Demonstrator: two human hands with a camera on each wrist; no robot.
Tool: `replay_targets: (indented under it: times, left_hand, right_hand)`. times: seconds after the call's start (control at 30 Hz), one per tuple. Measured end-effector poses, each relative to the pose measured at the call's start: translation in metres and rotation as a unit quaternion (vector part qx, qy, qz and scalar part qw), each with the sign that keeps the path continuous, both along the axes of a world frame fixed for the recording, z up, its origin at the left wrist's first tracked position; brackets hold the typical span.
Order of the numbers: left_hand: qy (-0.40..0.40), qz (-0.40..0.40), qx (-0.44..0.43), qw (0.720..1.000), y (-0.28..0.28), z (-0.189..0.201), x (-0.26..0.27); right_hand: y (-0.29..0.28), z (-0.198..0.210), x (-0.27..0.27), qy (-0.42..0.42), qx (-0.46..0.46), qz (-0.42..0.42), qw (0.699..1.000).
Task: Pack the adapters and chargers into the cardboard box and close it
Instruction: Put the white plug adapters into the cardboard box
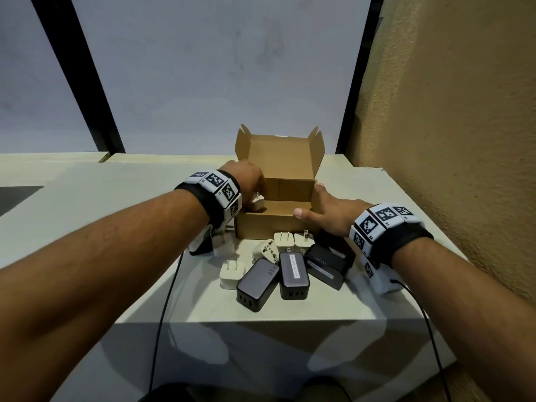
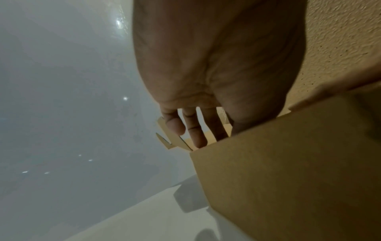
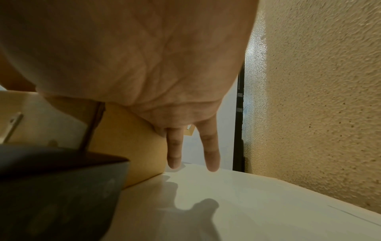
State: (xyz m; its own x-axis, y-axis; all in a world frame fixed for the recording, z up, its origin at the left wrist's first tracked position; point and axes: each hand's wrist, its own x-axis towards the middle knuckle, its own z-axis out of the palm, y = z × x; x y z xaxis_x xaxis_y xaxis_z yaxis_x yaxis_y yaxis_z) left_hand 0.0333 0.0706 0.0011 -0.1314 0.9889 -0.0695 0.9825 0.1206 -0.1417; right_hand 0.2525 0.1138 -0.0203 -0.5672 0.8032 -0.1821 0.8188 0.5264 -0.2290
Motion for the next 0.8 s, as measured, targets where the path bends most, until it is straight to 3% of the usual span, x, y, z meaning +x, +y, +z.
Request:
replay_targets:
  times: [0.17,0.4,0.8]
  left_hand:
    - [0.063,-0.015,0.007,0.998,-0.0025,-0.0061,-0.0043]
    - [0.055,0.001,0.008,0.998,0.0013,-0.0034,-0.0038]
    - [0.094,-0.04,0.033,0.994,-0.0019,-0.0069,-0.0008]
  right_hand:
    - [0.0008,-0.0012,0.0004,-0.004,0.004,-0.002,1.0]
    - [0.0026,-0.0014,0.0,-0.01,0.001,-0.004,1.0]
    - [0.0014,-0.0019,-0.0007,-0.01,0.005,-0.009,1.0]
